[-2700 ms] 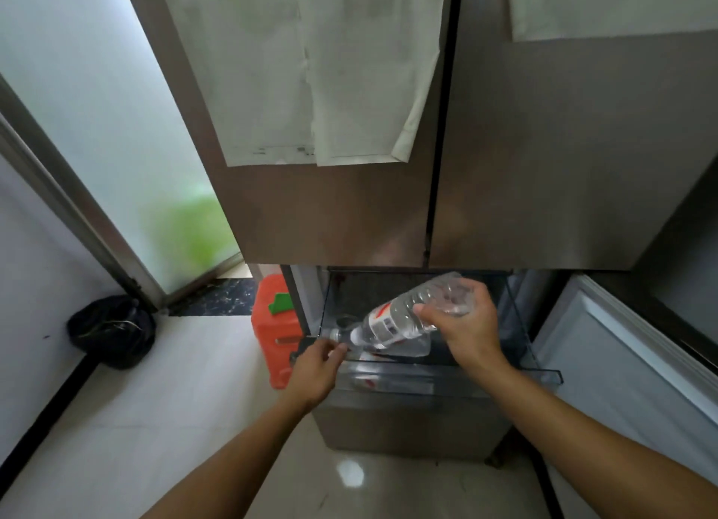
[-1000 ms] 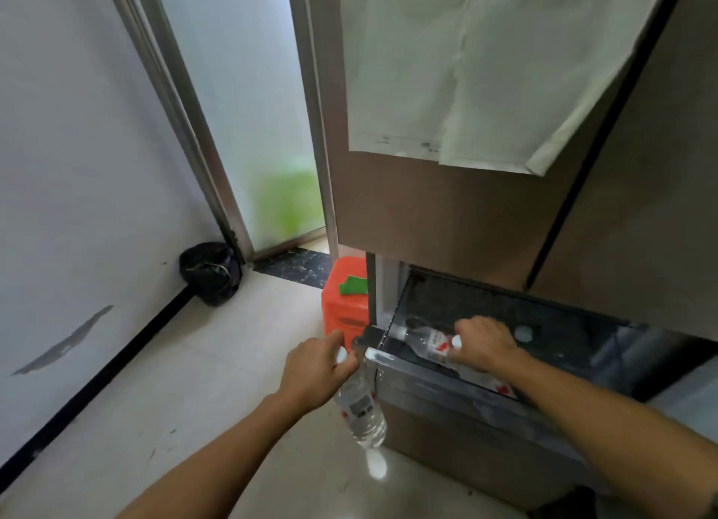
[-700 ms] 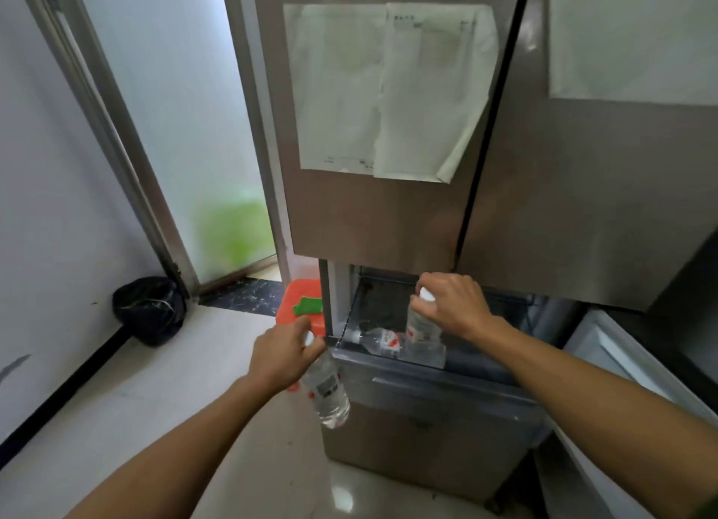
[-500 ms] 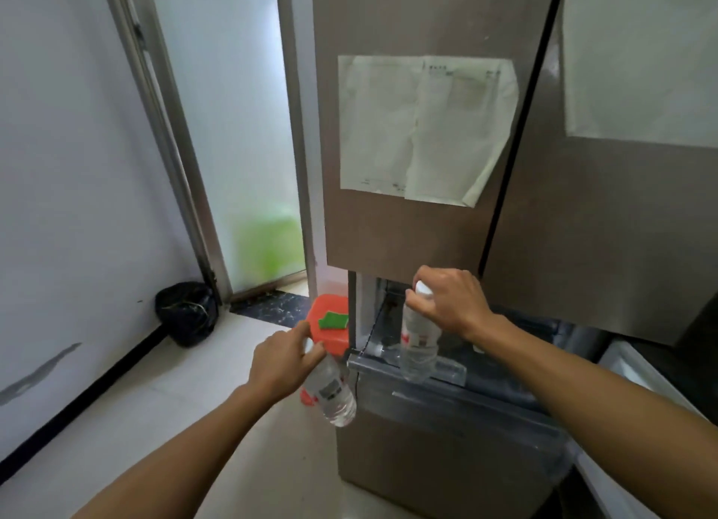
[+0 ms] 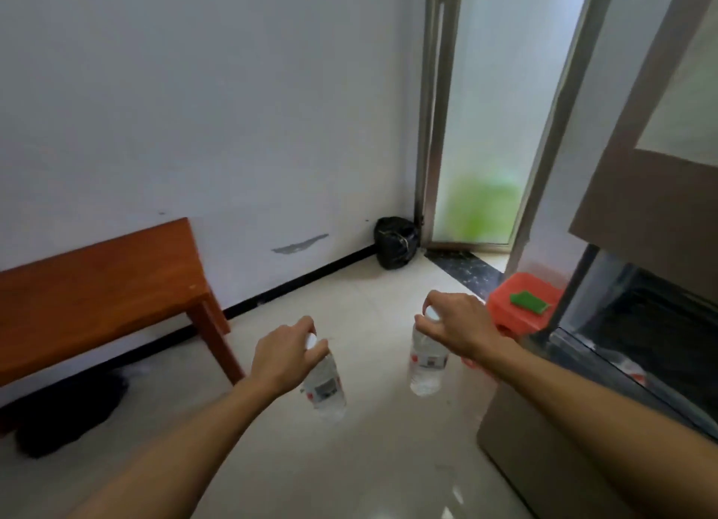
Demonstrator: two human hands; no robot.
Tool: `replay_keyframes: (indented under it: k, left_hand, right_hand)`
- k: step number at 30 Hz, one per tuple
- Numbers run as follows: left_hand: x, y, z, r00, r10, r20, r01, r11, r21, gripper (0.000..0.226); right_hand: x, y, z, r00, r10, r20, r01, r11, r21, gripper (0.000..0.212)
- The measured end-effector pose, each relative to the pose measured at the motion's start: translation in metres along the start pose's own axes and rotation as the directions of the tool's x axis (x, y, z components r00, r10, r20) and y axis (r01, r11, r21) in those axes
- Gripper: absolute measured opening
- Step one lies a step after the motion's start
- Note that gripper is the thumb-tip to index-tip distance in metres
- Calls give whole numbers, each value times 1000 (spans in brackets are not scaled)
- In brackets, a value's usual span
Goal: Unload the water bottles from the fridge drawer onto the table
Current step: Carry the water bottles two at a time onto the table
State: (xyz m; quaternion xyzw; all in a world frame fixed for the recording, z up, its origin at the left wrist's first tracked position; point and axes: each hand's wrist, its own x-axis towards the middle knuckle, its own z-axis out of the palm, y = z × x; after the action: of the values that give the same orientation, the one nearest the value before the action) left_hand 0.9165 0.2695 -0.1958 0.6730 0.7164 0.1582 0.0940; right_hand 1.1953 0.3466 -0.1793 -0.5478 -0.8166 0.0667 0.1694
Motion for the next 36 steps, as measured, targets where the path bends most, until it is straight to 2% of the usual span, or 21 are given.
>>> replay_keyframes:
  k: [4, 7, 14, 18, 25, 36]
  left_hand:
    - [-41, -90, -36, 985, -170, -23, 169, 985, -22, 23]
    - [-66, -155, -66, 966, -246, -79, 246, 969, -13, 18]
    - [-112, -314, -136, 898, -405, -171, 419, 906, 56, 24]
    - [-131, -390, -169, 863, -465, -200, 482, 875, 44, 25]
    - [-145, -505, -193, 759, -614, -215, 619, 784, -49, 26]
    - [-104, -689, -250, 667, -713, -214, 714, 695, -90, 24]
  right_hand:
    - [33, -93, 29, 991, -130, 29, 128, 991, 49, 32]
    - [60, -168, 59, 976, -209, 53, 203, 973, 109, 30]
    - [109, -348, 136, 941, -320, 109, 304, 942, 143, 26]
    - [133, -434, 162, 913, -386, 135, 357, 914, 194, 24]
    - [194, -553, 228, 831, -524, 187, 485, 847, 218, 27]
    - [330, -748, 339, 713, -663, 229, 625, 748, 223, 32]
